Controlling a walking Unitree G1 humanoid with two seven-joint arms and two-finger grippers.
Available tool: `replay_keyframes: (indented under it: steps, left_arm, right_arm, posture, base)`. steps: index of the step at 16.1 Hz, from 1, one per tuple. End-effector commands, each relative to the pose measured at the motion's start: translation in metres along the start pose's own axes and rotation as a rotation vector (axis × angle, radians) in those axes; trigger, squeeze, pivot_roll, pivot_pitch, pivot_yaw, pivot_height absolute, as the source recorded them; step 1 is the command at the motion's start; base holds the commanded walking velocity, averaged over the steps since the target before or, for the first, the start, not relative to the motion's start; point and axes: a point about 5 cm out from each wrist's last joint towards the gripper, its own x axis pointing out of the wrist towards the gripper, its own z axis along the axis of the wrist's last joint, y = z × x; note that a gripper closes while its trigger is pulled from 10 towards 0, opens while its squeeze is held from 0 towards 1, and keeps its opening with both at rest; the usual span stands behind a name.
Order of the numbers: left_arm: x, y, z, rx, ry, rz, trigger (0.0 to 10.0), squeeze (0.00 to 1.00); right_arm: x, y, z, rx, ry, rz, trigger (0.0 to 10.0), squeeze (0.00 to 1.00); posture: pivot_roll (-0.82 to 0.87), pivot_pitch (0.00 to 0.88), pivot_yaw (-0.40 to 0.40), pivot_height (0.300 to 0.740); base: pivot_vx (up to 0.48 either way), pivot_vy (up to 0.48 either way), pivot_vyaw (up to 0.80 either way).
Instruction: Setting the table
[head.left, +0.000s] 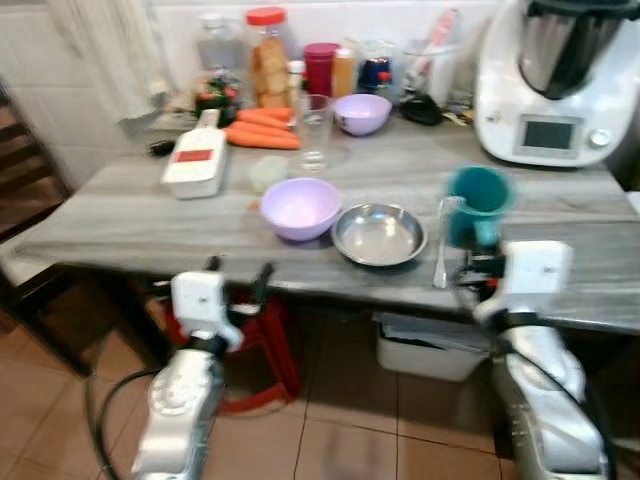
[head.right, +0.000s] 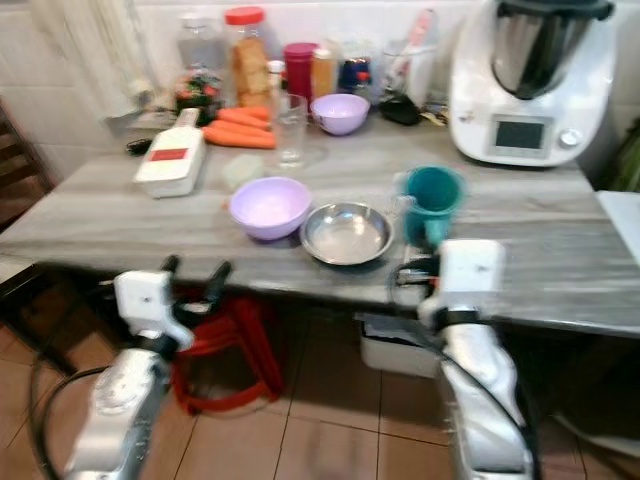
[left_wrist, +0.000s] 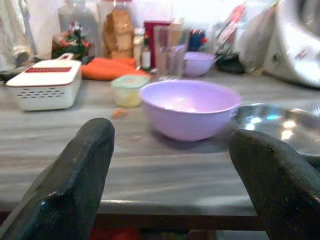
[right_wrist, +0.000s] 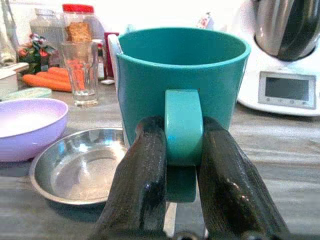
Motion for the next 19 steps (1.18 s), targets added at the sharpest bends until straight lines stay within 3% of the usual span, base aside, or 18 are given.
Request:
replay_keyframes:
  steps: [1, 10, 15, 17, 19]
  left_arm:
    - [0.004, -0.009, 0.003, -0.009, -0.011, -0.035, 10.0, 0.00]
    - [-0.002, -0.013, 0.002, -0.013, 0.000, -0.058, 10.0, 0.00]
    - [-0.011, -0.007, 0.002, -0.002, 0.004, -0.044, 10.0, 0.00]
    - [-0.019, -0.009, 0.007, 0.022, -0.013, -0.125, 10.0, 0.00]
    - [-0.026, -0.017, 0.012, -0.018, -0.016, -0.264, 10.0, 0.00]
  right_arm:
    - [0.001, -0.009, 0.007, -0.019, -0.030, -0.035, 10.0, 0.00]
    - [0.006, -0.012, 0.008, -0.011, -0.033, -0.056, 10.0, 0.00]
    - [0.009, -0.012, 0.009, -0.012, -0.040, -0.055, 10.0, 0.00]
    - [0.012, -0.015, 0.011, -0.010, -0.046, -0.043, 10.0, 0.00]
    - [0.021, -0.021, 0.011, -0.005, -0.030, -0.018, 10.0, 0.00]
  posture:
    - [-0.10, 0.021, 0.049, 0.740]
    - [-0.09, 0.022, 0.047, 0.740]
    - [-0.09, 0.023, 0.045, 0.740]
    - [-0.09, 0.024, 0.043, 0.740]
    - [-0.08, 0.024, 0.042, 0.740]
  base:
    - [0.364, 0.000, 0.00]
    - [0.349, 0.000, -0.29]
    - [0.000, 0.000, 0.00]
    - [0.000, 0.000, 0.00]
    - [0.000, 0.000, 0.00]
